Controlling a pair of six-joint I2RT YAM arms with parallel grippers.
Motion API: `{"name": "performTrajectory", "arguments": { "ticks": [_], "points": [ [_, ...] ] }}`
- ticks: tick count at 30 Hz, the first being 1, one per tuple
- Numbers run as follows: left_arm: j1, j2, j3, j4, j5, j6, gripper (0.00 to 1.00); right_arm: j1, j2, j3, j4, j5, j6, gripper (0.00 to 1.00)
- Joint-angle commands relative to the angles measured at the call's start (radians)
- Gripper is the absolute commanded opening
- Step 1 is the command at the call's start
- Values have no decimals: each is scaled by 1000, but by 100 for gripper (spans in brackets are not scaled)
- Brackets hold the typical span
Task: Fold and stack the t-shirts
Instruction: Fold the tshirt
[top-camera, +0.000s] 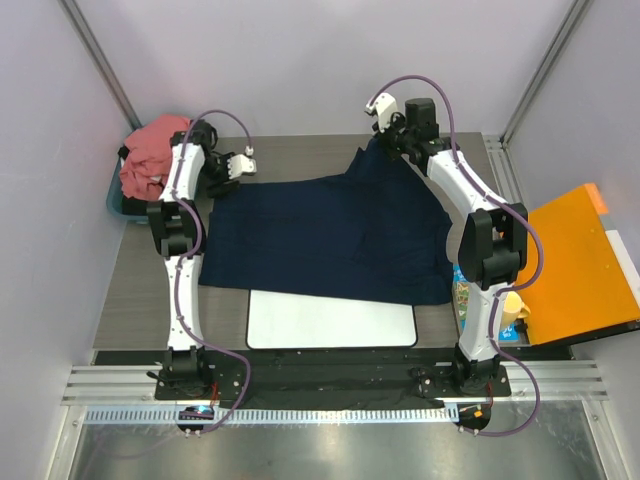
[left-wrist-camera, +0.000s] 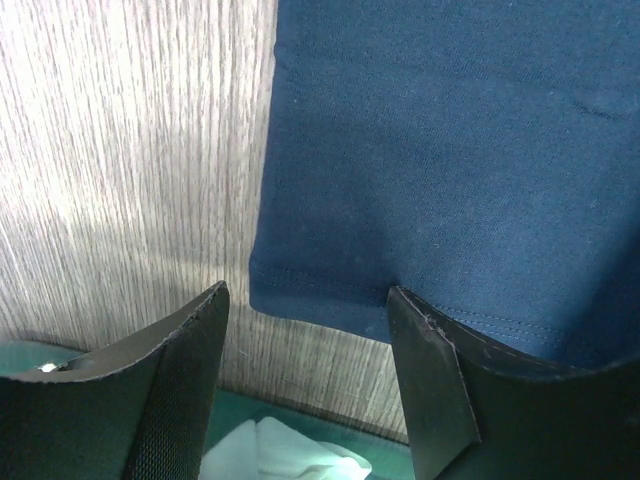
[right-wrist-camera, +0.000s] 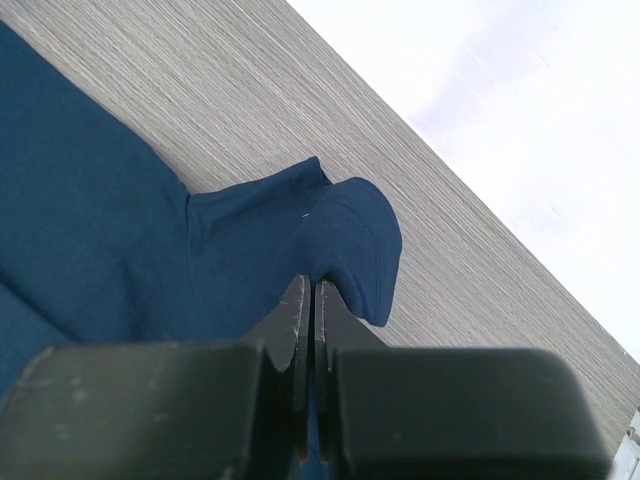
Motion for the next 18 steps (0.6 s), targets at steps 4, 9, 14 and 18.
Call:
{"name": "performTrajectory", "arguments": {
  "ticks": [4, 9, 14, 18],
  "points": [
    [8, 107, 7, -67, -72, 72, 66, 14, -42, 27, 3, 19, -18, 1],
    [-3, 130, 18, -150, -86, 138, 66, 14, -50, 30, -6, 30, -19, 1],
    [-18, 132, 18, -227, -101, 196, 62, 15, -54, 36, -22, 28, -21, 1],
    [-32, 133, 15, -267, -103, 210, 58, 18, -56, 39, -28, 28, -21, 1]
  ]
}}
